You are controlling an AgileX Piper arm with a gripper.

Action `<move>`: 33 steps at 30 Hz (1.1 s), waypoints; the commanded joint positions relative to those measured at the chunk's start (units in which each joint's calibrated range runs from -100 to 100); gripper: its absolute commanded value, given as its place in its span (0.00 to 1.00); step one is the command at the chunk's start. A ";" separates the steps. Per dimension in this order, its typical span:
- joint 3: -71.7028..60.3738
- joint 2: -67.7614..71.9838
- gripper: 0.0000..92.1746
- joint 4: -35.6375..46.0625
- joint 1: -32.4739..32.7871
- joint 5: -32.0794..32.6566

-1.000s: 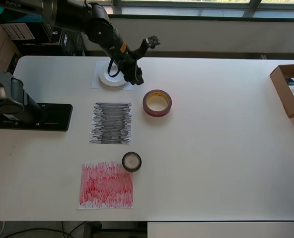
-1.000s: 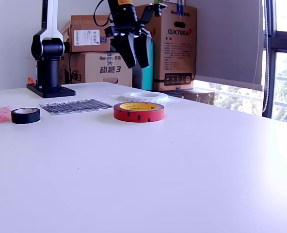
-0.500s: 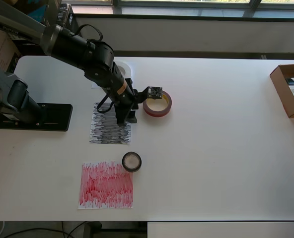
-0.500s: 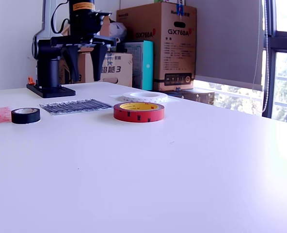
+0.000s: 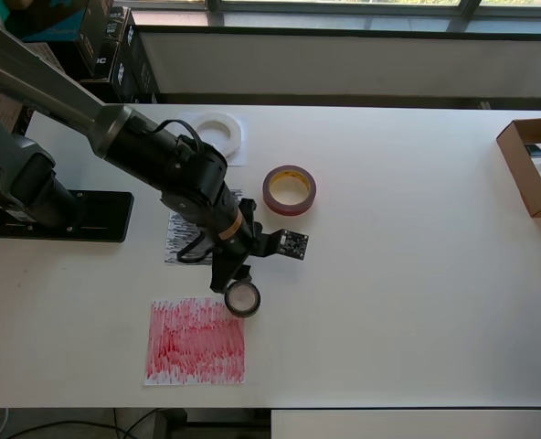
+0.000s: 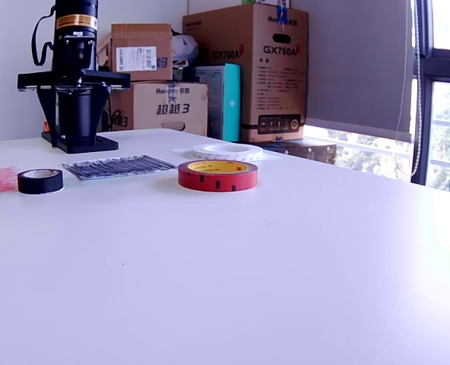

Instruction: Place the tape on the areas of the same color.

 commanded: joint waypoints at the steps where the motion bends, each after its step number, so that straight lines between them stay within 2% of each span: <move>1: -0.79 0.41 0.62 -0.43 -1.00 -0.78; 33: -3.51 7.33 0.62 -0.35 -2.97 -1.52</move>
